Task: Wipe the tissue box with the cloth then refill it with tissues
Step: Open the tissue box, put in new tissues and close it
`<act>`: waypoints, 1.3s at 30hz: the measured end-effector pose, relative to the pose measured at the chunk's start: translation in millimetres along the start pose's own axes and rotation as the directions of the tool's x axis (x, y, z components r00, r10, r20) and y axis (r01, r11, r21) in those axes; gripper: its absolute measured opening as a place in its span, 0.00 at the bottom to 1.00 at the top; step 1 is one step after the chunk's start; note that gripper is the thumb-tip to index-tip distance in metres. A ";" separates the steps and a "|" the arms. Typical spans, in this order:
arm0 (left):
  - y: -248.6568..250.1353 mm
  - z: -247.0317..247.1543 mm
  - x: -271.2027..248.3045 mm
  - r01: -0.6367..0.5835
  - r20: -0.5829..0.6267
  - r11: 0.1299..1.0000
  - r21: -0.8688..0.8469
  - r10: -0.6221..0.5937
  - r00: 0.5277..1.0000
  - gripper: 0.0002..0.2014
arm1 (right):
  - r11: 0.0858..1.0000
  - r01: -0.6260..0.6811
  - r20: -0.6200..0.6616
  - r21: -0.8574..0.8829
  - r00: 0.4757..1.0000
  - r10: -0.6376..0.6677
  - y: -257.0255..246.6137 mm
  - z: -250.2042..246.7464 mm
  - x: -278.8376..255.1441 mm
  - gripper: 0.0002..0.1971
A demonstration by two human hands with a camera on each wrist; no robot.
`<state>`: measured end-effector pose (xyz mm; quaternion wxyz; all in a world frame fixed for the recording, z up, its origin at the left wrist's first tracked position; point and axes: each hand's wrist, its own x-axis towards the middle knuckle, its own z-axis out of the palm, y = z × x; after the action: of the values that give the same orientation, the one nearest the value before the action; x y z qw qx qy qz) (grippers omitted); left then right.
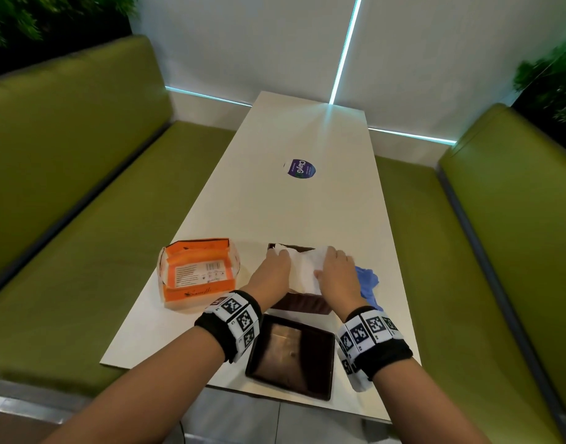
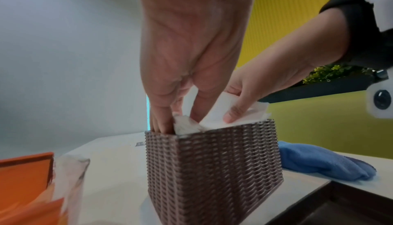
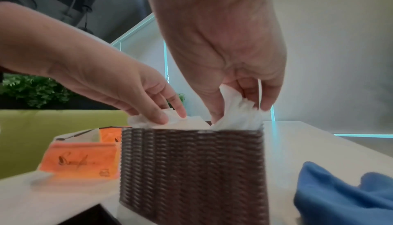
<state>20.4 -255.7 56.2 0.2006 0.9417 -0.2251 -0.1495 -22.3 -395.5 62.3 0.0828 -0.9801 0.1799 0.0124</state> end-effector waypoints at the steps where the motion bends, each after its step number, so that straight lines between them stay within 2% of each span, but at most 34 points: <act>1: 0.0 -1.2 -1.2 0.005 0.004 1.000 0.009 -0.005 1.000 0.23 | 0.997 0.023 -0.022 -0.072 0.999 -0.025 4.5 -0.2 0.3 0.19; 3: -0.6 -2.3 -1.6 0.005 0.006 0.999 0.035 -0.005 1.000 0.28 | 0.995 -0.004 0.011 -0.104 1.000 0.006 11.6 -2.3 1.1 0.19; 6: 0.8 -3.5 -1.7 0.006 0.010 0.996 0.088 -0.007 1.000 0.32 | 0.998 -0.058 0.117 -0.026 0.991 0.061 20.8 -2.8 1.4 0.23; 8: 1.5 -5.0 -3.4 0.003 0.004 0.994 0.109 -0.004 1.000 0.33 | 0.998 -0.050 0.130 0.036 0.991 0.045 26.0 -5.8 0.8 0.27; 10: 0.9 -9.2 -5.7 -0.035 -0.032 0.988 0.149 0.040 0.999 0.32 | 0.994 0.004 0.039 0.109 0.999 -0.009 30.6 -14.9 -2.3 0.31; 12: -1.1 -14.8 -4.9 -0.098 -0.052 0.967 0.233 0.113 0.992 0.31 | 0.985 0.124 -0.078 0.123 0.990 -0.115 33.2 -26.7 -7.2 0.28; 13: -2.2 -17.4 -2.8 -0.119 -0.036 0.950 0.287 0.134 0.990 0.31 | 0.978 0.188 -0.087 0.089 0.980 -0.180 33.6 -32.1 -9.8 0.25; 15: -3.8 -22.4 1.3 -0.123 0.028 0.918 0.377 0.122 0.992 0.29 | 0.966 0.258 0.015 -0.018 0.966 -0.258 32.0 -37.5 -12.6 0.24; 18: -6.0 -24.5 4.7 -0.121 0.132 0.877 0.464 0.067 0.989 0.23 | 0.963 0.240 0.189 -0.126 0.958 -0.215 29.6 -30.9 -9.0 0.29; 20: -9.8 -23.1 6.4 -0.121 0.156 0.862 0.493 0.049 0.987 0.21 | 0.970 0.197 0.234 -0.142 0.959 -0.161 29.3 -22.6 -5.3 0.29; 22: -14.1 -20.7 7.6 -0.111 0.156 0.863 0.493 0.037 0.987 0.19 | 0.975 0.163 0.240 -0.148 0.963 -0.125 28.3 -14.0 -3.7 0.25; 25: -17.8 -16.0 8.0 -0.101 0.139 0.877 0.470 0.040 0.989 0.16 | 0.975 0.147 0.225 -0.167 0.968 -0.108 23.9 -6.4 -1.2 0.14; 27: -17.8 -14.8 8.6 -0.100 0.133 0.879 0.467 0.042 0.990 0.15 | 0.976 0.146 0.220 -0.164 0.969 -0.109 23.3 -8.9 0.2 0.14; 30: -18.9 -16.5 9.3 -0.094 0.133 0.878 0.468 0.036 0.990 0.13 | 0.984 0.128 0.210 -0.124 0.973 -0.101 27.5 -19.1 0.8 0.23; 34: -20.8 -13.7 7.3 -0.096 0.124 0.873 0.478 0.040 0.991 0.10 | 0.984 0.098 0.208 -0.149 0.976 -0.065 29.0 -17.9 -0.5 0.07; 36: -19.3 -11.6 6.3 -0.099 0.118 0.867 0.488 0.047 0.992 0.11 | 0.976 0.097 0.233 -0.194 0.971 -0.050 23.3 -12.5 -0.9 0.09; 39: -19.7 -12.3 4.8 -0.094 0.123 0.878 0.470 0.041 0.992 0.11 | 0.973 0.094 0.222 -0.210 0.974 -0.046 20.4 -8.6 -1.2 0.05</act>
<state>36.3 -238.0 57.3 -0.0436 0.9440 -0.2982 -0.1341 -30.8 -415.3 67.6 -0.0065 -0.9819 0.1327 0.1352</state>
